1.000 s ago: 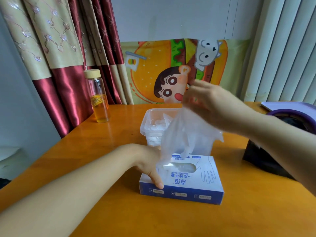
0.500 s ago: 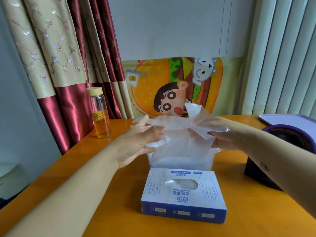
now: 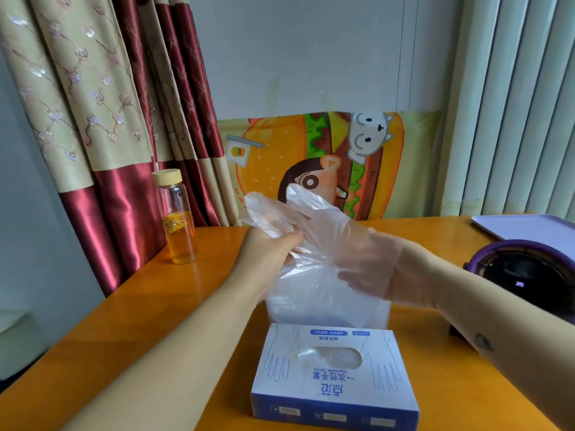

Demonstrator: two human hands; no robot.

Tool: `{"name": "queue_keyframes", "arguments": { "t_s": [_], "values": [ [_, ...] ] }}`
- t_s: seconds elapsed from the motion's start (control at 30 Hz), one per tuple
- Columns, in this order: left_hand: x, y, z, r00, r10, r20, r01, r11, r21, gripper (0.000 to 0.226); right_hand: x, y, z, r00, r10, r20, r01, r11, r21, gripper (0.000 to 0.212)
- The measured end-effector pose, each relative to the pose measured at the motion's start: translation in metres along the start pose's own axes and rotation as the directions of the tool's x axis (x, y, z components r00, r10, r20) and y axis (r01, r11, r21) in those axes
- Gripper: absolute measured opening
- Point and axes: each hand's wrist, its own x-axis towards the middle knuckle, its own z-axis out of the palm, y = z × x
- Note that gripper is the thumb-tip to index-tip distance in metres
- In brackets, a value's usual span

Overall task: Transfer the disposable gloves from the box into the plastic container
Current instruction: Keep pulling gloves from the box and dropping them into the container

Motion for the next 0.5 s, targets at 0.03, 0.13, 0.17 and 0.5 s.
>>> {"name": "queue_keyframes", "arguments": {
  "t_s": [0.03,0.13,0.17,0.5],
  "values": [
    [0.003,0.000,0.001,1.000,-0.027,-0.015,0.027,1.000,-0.005,0.005,-0.004,-0.002,0.000,0.997,-0.027,-0.066,0.030,0.998,0.053,0.039],
    [0.012,-0.001,0.002,0.995,-0.094,-0.032,0.092,0.994,-0.055,0.011,-0.015,-0.005,0.004,0.959,-0.164,-0.232,0.178,0.983,0.039,0.041],
    [0.015,-0.002,0.003,0.993,-0.116,-0.032,0.114,0.991,-0.067,0.012,-0.015,-0.001,0.003,0.942,-0.239,-0.236,0.233,0.971,-0.053,0.041],
    [0.036,-0.017,0.011,0.984,-0.179,-0.006,0.178,0.980,-0.090,0.011,0.020,0.001,-0.003,0.850,-0.524,-0.056,0.201,0.421,-0.884,0.034]
  ]
}}
